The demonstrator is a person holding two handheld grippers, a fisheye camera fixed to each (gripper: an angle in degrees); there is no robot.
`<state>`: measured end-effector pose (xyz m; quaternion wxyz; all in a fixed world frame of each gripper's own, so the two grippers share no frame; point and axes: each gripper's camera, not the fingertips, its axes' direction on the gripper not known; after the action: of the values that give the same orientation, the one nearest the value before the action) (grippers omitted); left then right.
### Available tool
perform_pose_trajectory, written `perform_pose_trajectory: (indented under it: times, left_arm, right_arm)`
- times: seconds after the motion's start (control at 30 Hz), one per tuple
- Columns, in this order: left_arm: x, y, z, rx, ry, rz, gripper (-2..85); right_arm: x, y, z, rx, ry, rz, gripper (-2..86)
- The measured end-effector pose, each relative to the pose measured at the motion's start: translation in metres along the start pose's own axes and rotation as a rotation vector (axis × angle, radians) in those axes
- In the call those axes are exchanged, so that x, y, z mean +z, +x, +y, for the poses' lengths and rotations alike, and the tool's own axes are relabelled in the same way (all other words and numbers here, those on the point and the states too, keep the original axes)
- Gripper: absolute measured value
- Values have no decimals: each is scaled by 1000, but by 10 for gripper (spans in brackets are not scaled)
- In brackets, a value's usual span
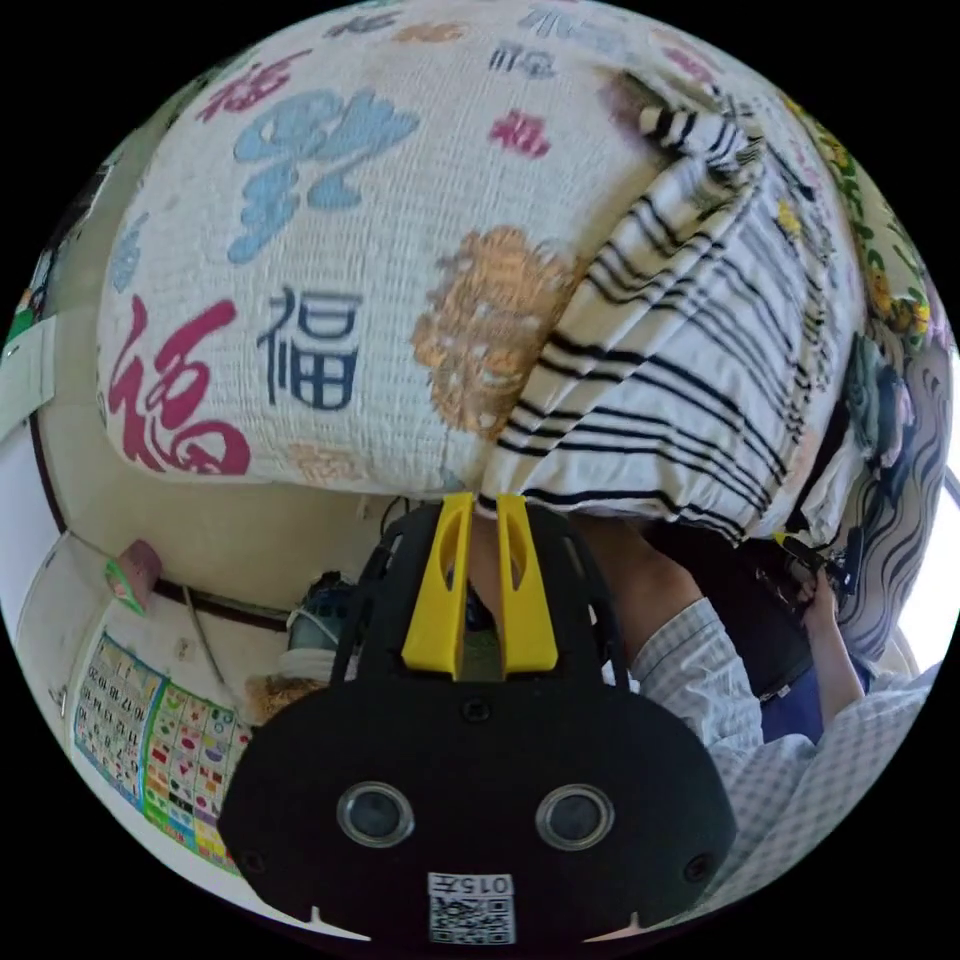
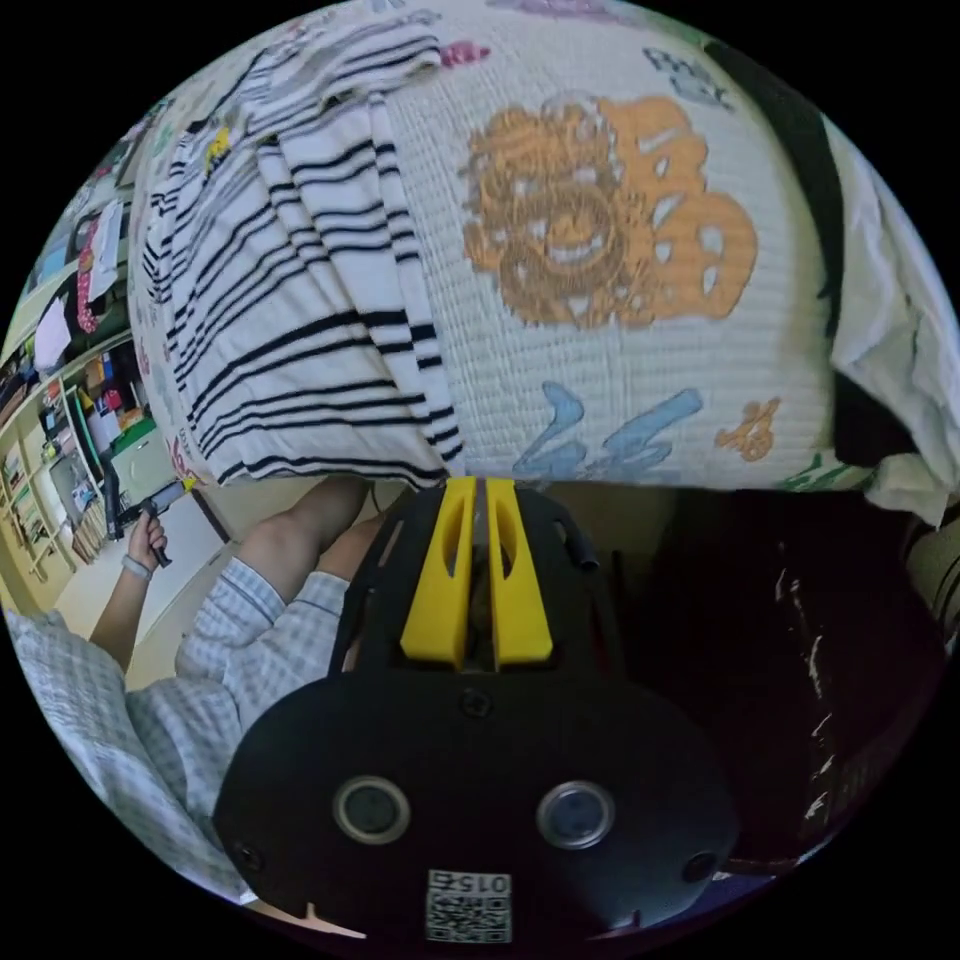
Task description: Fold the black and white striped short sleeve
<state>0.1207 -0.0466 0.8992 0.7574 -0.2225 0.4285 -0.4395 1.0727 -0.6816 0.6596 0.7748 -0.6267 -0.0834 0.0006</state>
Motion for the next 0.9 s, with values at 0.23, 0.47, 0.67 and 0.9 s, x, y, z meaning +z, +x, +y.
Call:
perform_pose_trajectory:
  times: [0.23,0.47,0.67,0.9]
  left_arm:
    - [-63,137,-92,387,275,316,55]
    - [-10,293,-199,514,192,388,65]
    - [12,312,-221,460,169,360,29]
    - [-1,327,-238,461,165,388,-4]
  right_arm:
    - [-91,-19,-68,-190,316,68,47]
    - [-129,9,-145,-185,363,-108,65]
    - [-142,32,-163,-163,372,-271,49]
    - [-166,48,-158,-183,436,-508,2]
